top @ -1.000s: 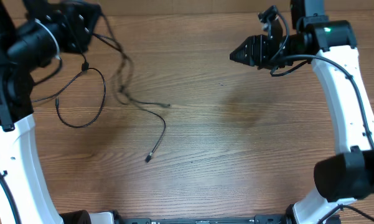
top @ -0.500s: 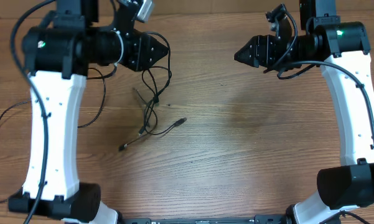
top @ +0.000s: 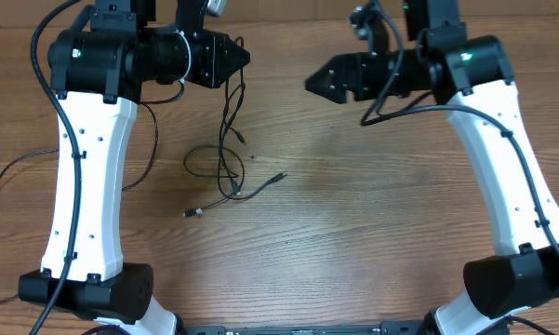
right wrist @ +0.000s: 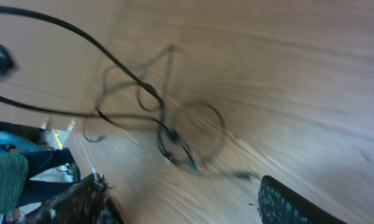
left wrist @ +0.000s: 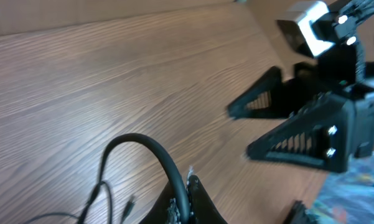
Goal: Untangle cables
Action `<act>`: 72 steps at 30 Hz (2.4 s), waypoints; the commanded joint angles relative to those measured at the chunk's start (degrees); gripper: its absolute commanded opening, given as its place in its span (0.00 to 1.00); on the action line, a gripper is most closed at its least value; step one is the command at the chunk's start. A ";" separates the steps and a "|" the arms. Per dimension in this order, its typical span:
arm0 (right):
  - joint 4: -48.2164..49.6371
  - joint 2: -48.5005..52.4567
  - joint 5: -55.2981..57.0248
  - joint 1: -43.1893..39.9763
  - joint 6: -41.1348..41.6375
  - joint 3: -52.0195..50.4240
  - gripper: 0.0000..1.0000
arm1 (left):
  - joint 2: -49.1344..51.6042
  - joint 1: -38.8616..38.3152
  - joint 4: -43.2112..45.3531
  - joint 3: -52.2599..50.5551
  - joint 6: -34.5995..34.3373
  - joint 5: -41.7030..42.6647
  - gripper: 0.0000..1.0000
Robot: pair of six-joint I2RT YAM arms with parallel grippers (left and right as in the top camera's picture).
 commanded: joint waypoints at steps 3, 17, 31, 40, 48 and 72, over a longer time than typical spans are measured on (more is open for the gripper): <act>5.14 -0.48 0.61 3.61 10.67 1.36 0.80 | -0.28 -0.37 4.26 0.50 -2.69 12.61 0.04; 15.10 2.56 5.60 9.03 38.66 1.25 0.75 | -0.28 -0.44 9.77 0.50 -8.46 14.38 0.04; 17.05 7.82 10.38 13.35 43.89 0.92 0.40 | -0.28 -0.42 9.73 0.48 -8.44 12.76 0.04; 10.58 9.11 11.82 10.40 35.67 0.92 0.04 | -0.31 4.76 13.07 0.96 -13.73 12.94 0.04; -1.42 9.11 30.23 4.52 26.21 -0.28 0.04 | -0.61 15.78 15.52 6.19 -15.74 24.06 0.04; 0.90 9.18 23.85 -17.31 10.62 -12.90 0.04 | -7.67 29.55 6.36 7.52 -10.64 18.47 0.04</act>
